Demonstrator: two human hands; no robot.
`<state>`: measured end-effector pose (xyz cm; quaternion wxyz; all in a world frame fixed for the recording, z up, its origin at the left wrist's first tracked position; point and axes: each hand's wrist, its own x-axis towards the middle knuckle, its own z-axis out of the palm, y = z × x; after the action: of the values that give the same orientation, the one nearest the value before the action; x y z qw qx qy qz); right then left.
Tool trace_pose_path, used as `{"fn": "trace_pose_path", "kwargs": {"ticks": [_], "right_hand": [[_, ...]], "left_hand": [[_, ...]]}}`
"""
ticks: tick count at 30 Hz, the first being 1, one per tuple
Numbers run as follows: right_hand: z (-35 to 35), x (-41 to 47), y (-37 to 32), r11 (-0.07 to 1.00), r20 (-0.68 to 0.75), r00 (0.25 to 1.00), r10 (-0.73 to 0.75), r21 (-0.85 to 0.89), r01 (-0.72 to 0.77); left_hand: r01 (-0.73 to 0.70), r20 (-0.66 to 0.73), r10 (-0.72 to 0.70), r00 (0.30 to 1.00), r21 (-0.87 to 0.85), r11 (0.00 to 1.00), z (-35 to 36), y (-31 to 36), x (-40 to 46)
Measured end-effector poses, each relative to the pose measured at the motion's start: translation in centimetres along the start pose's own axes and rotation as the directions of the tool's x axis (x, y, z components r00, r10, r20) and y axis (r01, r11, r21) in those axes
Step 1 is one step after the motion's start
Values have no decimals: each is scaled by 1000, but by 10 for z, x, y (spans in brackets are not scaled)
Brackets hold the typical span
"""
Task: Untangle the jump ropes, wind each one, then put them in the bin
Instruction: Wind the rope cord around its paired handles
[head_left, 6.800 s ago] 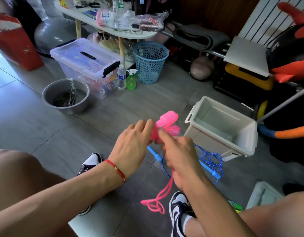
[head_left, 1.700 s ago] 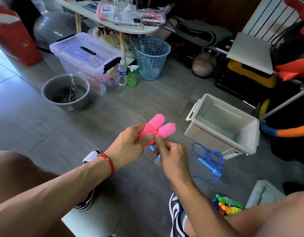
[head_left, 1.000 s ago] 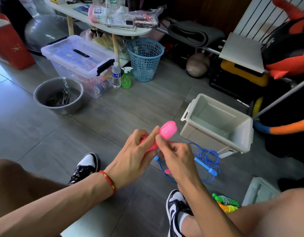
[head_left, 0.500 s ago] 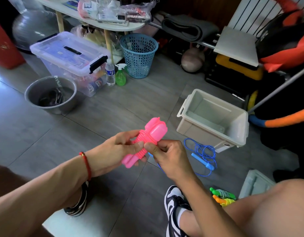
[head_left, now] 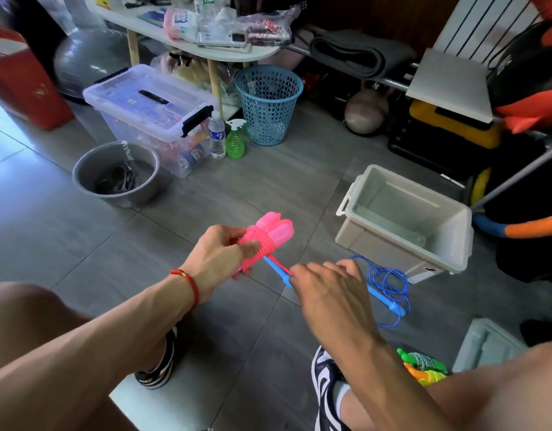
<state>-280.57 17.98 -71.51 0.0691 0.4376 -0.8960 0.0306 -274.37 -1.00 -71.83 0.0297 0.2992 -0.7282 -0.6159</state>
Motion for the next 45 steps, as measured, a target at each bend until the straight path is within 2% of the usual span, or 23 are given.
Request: {"fn": "trace_pose_path", "kwargs": {"ticks": [3,5,7,9,11,13,16,18,20,23,25,27,30,32,34,36,38,40,42,43,45], "right_hand": [[-10,-1,2,998,-14,999,-42,-47,41],[-18,3,6,991,-31,991,-128,-55,126],[-28,10,11,956,-48,956,-289,-72,285],[-36,20,17,897,-49,897,-438,-94,433],[-44,30,23,852,-29,855,-518,-106,512],[-47,39,31,831,-22,832,-554,-82,551],[-46,50,44,861,16,862,-506,69,504],[-44,53,53,881,90,898,-430,260,396],[-45,54,59,861,181,918,-354,446,244],[-51,58,63,800,302,891,-339,590,104],[-58,60,66,705,357,865,-354,709,-5],[-63,62,70,535,384,853,-354,831,-152],[-56,61,75,378,399,846,-353,888,-261],[-48,55,73,250,382,838,-389,919,-303],[-37,45,68,61,389,851,-352,917,-394],[-23,32,59,-89,460,872,-170,874,-478],[-6,20,45,-206,435,897,-79,873,-442],[0,10,20,-259,400,917,-4,885,-387],[-1,3,1,-130,376,917,130,924,-360],[-3,0,-5,-2,319,926,201,946,-326],[-5,-6,-10,347,152,956,249,908,-235]], "left_hand": [[-86,-38,100,994,277,957,-1,-3,1],[-86,-47,115,992,405,910,0,-7,5],[-57,-27,77,997,453,890,4,-9,4],[-116,30,119,992,546,830,10,-11,3],[-201,107,173,979,617,761,16,-8,-4],[-299,190,231,954,599,743,21,-6,-12],[-421,289,306,907,583,695,29,-4,-23],[-470,345,323,881,563,680,31,-2,-27],[-500,390,327,861,527,687,28,1,-28],[-550,475,333,815,451,703,19,10,-32],[-571,528,329,782,398,718,15,17,-37],[-580,557,335,760,348,736,13,24,-43],[-559,577,360,733,209,803,10,31,-49],[-509,601,371,708,69,858,4,35,-51],[-400,619,369,694,-95,911,-4,40,-52],[-272,556,375,742,-261,926,-6,41,-52],[-138,437,344,831,-438,888,-3,39,-49],[-83,349,299,888,-517,852,-1,34,-43],[-70,329,263,907,-498,864,-4,29,-37],[-54,338,244,909,-486,872,-7,26,-35],[-47,356,221,908,-438,898,-12,23,-32]]}}
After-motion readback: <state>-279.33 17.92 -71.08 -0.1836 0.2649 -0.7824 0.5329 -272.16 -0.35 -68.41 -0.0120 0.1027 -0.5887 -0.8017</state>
